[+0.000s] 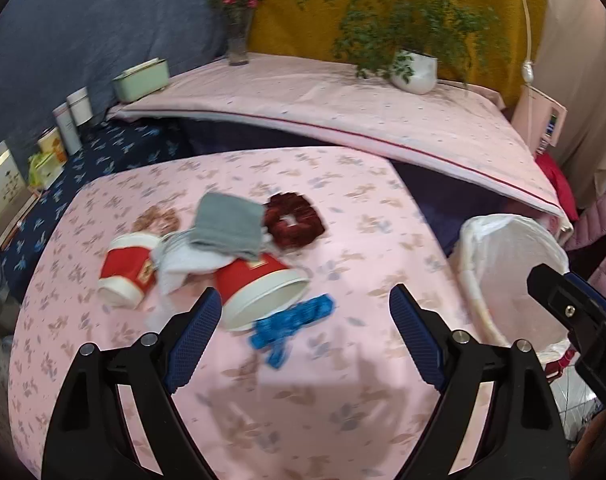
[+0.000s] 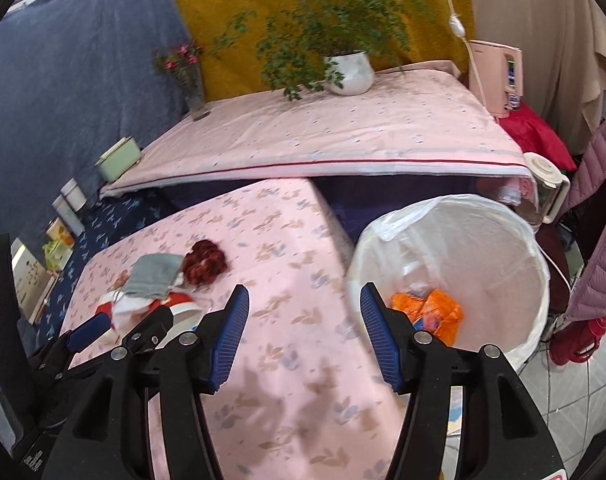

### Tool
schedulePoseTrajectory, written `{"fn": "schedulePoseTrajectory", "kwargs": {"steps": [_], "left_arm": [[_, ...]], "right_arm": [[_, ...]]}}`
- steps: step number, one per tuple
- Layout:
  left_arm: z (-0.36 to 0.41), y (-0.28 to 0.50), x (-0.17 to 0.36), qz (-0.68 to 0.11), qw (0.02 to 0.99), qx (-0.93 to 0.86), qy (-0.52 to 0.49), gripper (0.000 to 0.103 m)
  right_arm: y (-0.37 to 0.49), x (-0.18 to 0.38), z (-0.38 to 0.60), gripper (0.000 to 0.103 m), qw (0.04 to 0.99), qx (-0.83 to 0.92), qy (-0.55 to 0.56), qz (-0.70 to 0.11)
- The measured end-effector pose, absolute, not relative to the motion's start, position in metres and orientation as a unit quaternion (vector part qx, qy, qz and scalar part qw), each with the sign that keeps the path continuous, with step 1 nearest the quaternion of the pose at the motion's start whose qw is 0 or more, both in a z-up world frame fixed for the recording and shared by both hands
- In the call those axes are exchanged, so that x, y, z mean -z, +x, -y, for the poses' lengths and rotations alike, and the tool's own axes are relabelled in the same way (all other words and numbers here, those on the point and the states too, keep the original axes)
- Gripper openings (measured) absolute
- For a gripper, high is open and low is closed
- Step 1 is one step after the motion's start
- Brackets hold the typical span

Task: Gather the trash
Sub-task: 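Grasp the blue ribbon with the right gripper while the left gripper grasps the white glove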

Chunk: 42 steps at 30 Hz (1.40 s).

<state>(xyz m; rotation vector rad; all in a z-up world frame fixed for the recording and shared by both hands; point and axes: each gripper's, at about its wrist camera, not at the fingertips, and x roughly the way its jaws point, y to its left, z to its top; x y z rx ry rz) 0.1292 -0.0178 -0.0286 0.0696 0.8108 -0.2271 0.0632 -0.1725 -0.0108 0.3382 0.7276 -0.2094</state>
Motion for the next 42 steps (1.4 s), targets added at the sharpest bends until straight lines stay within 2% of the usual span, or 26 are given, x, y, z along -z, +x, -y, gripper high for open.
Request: {"fn": "schedulePoseTrajectory", "kwargs": {"steps": [16, 37, 40, 42], "left_arm": [[-0.103, 0.13, 0.07, -0.424, 0.905, 0.029, -0.019, 0.081], [-0.146, 0.162, 0.096, -0.461, 0.881, 0.011, -0.103, 0.082], [-0.138, 0.171, 0.095, -0.459, 0.881, 0.023, -0.11, 0.082], [-0.13, 0.176, 0.094, -0.455, 0.883, 0.032, -0.106, 0.082]], "right_arm": [[0.091, 0.054, 0.078, 0.057, 0.901, 0.031, 0.14, -0.409], [0.156, 0.117, 0.03, 0.056, 0.875, 0.014, 0.141, -0.464], [0.161, 0.124, 0.032, 0.05, 0.871, 0.017, 0.143, -0.47], [0.163, 0.129, 0.036, 0.035, 0.866, 0.016, 0.145, -0.478]]}}
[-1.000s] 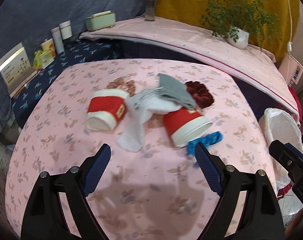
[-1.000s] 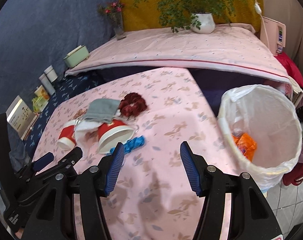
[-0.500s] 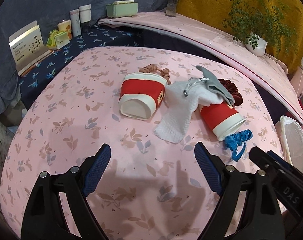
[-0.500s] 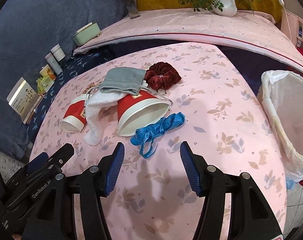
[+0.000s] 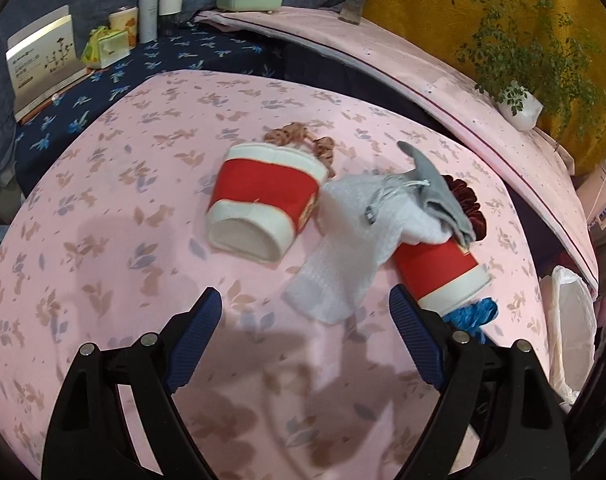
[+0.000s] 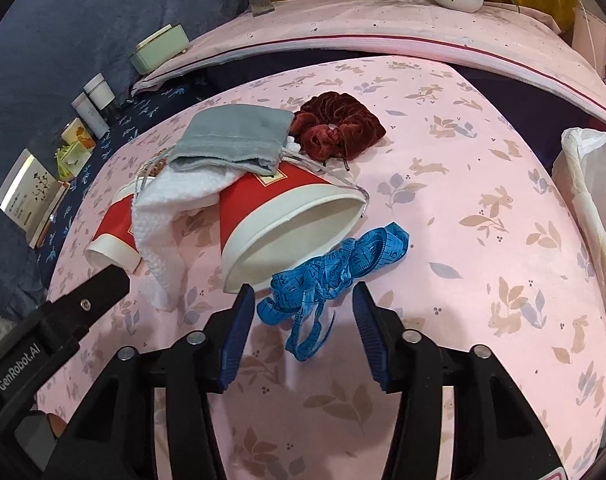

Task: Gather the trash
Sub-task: 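Grasp the blue ribbon with the right gripper while the left gripper grasps the white glove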

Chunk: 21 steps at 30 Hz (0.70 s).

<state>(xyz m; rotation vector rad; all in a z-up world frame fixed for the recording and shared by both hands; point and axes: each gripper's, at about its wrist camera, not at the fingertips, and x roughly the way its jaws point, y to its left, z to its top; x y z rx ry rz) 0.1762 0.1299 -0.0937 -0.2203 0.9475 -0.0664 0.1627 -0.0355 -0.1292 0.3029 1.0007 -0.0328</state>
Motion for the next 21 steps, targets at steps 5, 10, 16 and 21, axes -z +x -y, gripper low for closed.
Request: {"fn": "schedulePoseTrajectory", "kwargs": {"steps": [5, 10, 16, 21], "left_arm": [[-0.111, 0.193, 0.098, -0.454, 0.884, 0.049, -0.098, 0.07], [-0.106, 0.206, 0.107, -0.468, 0.876, 0.057, -0.098, 0.039], [-0.102, 0.198, 0.106, -0.468, 0.877, 0.069, -0.087, 0.007], [-0.104, 0.18, 0.095, -0.46, 0.881, 0.068, -0.09, 0.005]], "right_arm": [[0.161, 0.133, 0.044, 0.015, 0.866, 0.016, 0.145, -0.478], [0.155, 0.131, 0.052, 0.013, 0.865, 0.016, 0.149, -0.478], [0.141, 0.125, 0.06, 0.012, 0.868, 0.018, 0.157, -0.471], [0.127, 0.112, 0.069, 0.012, 0.875, 0.024, 0.166, -0.454]]}}
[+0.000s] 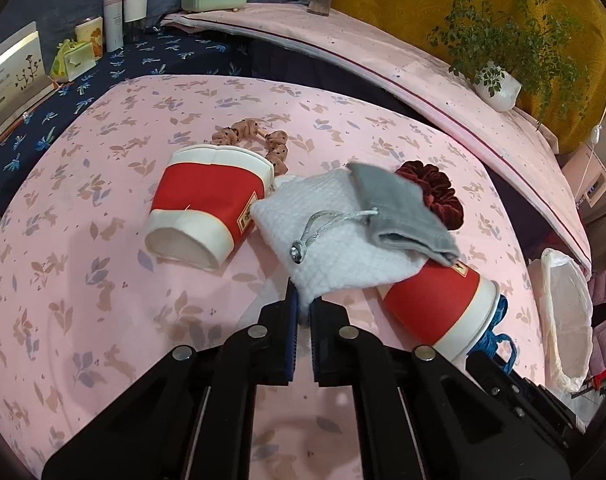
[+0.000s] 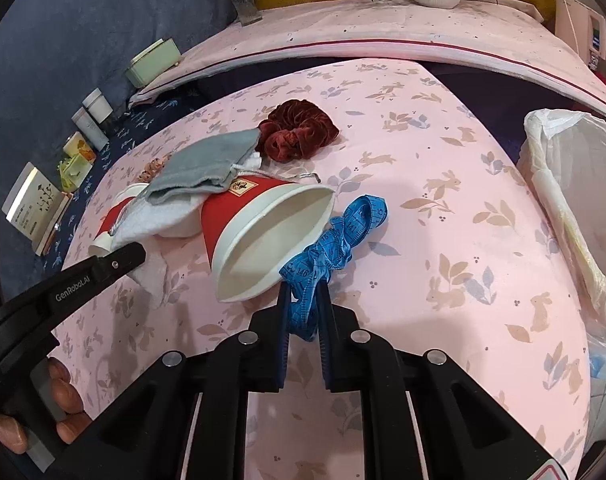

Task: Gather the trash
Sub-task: 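Grasp the blue ribbon with the right gripper while the left gripper grasps the white glove, then lift the blue ribbon and white glove toward the bin with both grippers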

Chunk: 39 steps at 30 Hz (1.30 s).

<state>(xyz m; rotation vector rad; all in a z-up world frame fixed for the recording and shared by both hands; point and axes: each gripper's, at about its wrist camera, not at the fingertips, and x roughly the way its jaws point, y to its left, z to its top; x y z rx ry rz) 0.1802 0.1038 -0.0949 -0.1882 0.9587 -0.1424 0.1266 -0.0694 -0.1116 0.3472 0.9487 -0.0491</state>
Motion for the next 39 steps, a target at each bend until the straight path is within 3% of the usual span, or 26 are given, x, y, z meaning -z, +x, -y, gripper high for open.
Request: {"fn": "schedulePoseTrajectory", "kwargs": {"steps": [22, 39], "left_arm": [[-0.067, 0.109, 0.0, -0.382, 0.909, 0.139, -0.093, 0.004], [-0.024, 0.089, -0.055, -0.335, 0.916, 0.203, -0.084, 0.004]], "right_arm": [[0.065, 0.027, 0.114, 0.011, 0.915, 0.029, 0.204, -0.347], [0.047, -0.003, 0.137, 0.01, 0.931, 0.035, 0.205, -0.299]]}}
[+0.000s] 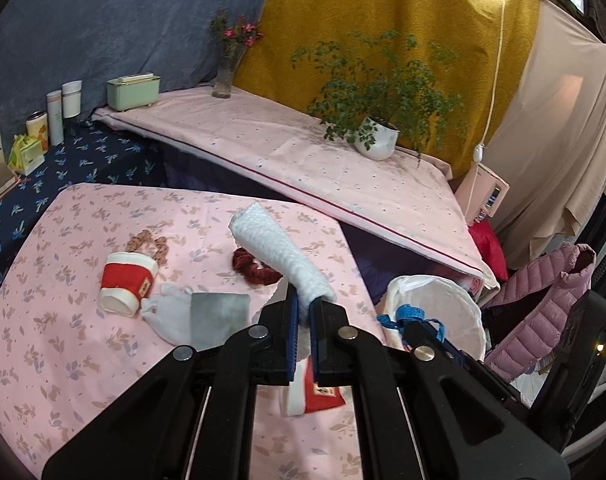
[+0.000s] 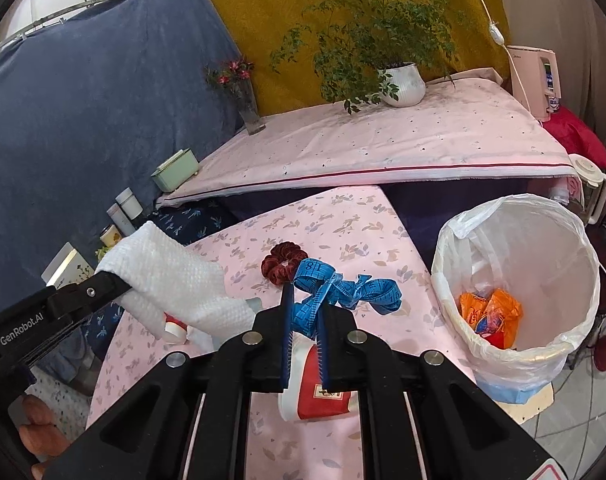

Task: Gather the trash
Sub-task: 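Lift the blue ribbon and white glove toward the bin with both grippers, then open the left gripper over the bin while the right gripper releases the blue ribbon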

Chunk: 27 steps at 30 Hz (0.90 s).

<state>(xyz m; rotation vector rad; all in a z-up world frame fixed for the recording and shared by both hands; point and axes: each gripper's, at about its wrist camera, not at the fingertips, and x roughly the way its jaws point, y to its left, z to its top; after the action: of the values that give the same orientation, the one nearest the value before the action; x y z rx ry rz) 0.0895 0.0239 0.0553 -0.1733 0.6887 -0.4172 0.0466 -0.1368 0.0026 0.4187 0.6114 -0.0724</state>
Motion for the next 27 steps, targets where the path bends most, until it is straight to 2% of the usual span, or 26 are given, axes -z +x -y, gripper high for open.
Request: {"fn": "schedulePoseTrajectory", "kwargs": {"steps": [11, 27], "left_arm": [[0.057, 0.091, -0.054, -0.347, 0.894, 0.278, -0.048, 0.004], [0.179, 0.098, -0.024, -0.393, 0.841, 0.371, -0.009, 0.005]], "right_arm": [[0.029, 0.004, 0.194, 0.01, 0.924, 0.086, 0.236, -0.288], [-0.001, 0.039, 0.294, 0.01, 0.894, 0.176, 0.294, -0.287]]}}
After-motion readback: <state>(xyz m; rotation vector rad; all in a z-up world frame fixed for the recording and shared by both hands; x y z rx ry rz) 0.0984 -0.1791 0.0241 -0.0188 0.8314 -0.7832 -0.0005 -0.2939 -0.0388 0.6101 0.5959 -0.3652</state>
